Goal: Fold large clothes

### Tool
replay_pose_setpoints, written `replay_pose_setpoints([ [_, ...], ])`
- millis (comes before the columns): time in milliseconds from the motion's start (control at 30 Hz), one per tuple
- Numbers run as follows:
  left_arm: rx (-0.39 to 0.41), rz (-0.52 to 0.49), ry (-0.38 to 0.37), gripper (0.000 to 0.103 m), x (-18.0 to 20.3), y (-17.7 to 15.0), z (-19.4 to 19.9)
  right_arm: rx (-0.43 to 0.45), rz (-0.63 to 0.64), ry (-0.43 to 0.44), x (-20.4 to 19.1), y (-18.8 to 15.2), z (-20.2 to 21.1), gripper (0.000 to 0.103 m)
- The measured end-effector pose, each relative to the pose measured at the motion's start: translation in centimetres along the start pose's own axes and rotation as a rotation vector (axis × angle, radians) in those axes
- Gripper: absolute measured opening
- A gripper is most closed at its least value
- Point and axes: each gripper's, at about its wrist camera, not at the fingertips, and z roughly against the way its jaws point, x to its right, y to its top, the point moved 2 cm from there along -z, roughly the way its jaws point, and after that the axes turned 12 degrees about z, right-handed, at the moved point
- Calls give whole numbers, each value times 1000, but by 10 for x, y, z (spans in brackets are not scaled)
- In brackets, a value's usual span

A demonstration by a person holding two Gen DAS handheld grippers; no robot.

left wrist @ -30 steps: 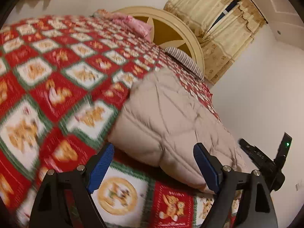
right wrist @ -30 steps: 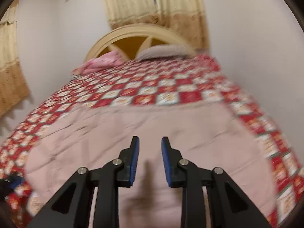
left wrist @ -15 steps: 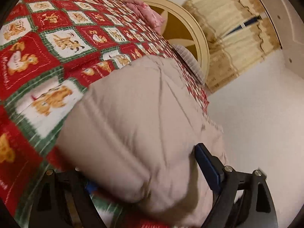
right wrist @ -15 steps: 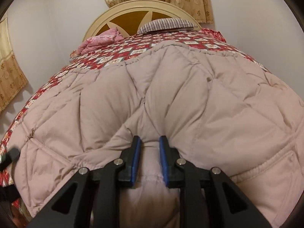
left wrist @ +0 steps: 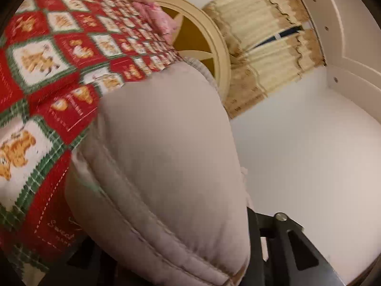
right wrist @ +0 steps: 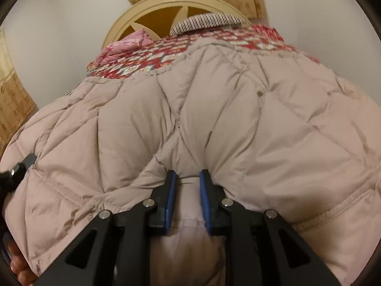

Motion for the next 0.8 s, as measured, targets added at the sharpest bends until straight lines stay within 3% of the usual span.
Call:
replay_pose_setpoints([
  [67, -13, -43, -16, 24, 12, 0, 11, -34, -62, 23, -2, 1, 1, 24],
  [200, 6, -132, -42, 24, 35, 7, 44, -86, -67, 60, -27, 0, 7, 27],
  [300, 48, -228, -18, 24, 54, 17, 78, -108, -79, 145, -61, -7, 10, 27],
  [400, 94, -352, 12, 24, 76, 23, 115, -126, -98, 287, -105, -14, 10, 26],
  [500, 127, -509, 77, 25, 102, 18, 133, -164, -126, 490, -149, -22, 5, 25],
  [633, 117, -723, 161, 25, 127, -11, 119, -250, -189, 778, -177, -31, -8, 22],
  [800, 52, -869, 134, 25, 147, -57, 89, -319, -163, 850, -151, -32, 1, 20],
])
